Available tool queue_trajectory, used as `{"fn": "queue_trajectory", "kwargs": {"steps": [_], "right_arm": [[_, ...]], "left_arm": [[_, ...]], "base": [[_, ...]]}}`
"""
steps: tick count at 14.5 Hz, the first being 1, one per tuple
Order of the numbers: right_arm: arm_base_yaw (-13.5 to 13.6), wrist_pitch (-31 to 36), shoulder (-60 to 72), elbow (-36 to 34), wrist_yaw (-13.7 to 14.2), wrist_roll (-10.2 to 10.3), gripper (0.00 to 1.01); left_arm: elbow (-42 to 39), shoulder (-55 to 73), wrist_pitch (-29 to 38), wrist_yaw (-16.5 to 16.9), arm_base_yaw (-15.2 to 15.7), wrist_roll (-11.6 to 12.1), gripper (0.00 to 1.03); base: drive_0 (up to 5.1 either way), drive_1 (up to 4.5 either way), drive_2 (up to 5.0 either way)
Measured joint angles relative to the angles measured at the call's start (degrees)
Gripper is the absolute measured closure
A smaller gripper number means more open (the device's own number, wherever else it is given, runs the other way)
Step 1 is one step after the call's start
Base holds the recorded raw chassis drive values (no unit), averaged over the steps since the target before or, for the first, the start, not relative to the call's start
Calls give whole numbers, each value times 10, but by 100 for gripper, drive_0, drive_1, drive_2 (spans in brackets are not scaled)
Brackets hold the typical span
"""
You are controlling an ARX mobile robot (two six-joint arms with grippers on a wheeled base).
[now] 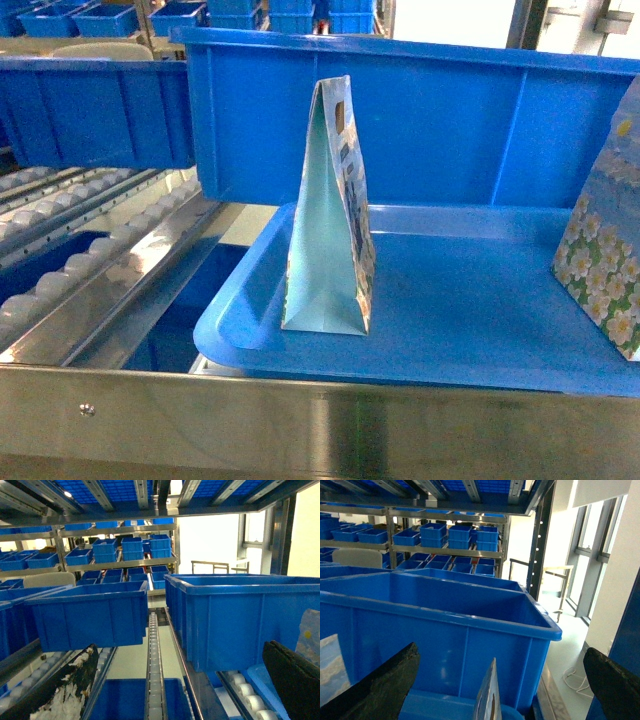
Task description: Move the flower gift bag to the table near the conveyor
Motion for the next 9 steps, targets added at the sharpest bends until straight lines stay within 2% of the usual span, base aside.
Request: {"fn": "queue_trajectory", "kwargs": {"steps": [1, 3, 5, 6, 9], "right_arm": [[-13, 7, 39, 27, -10, 0, 3], [-35, -34, 102, 85, -41, 1, 3], [-59, -74, 149, 132, -52, 4, 3], [-69, -94, 159, 143, -63, 9, 3], [-76, -130, 155, 137, -102, 21, 3]], "left_arm": [[0, 0, 0, 0, 0, 0, 5], [0, 0, 0, 0, 0, 0, 5], [0, 0, 0, 0, 0, 0, 5], [0, 0, 0, 0, 0, 1, 5], [0, 0, 0, 0, 0, 1, 5]], "base": [[0, 0, 0], [0, 0, 0], [0, 0, 0], [0, 0, 0], [0, 0, 0]]}}
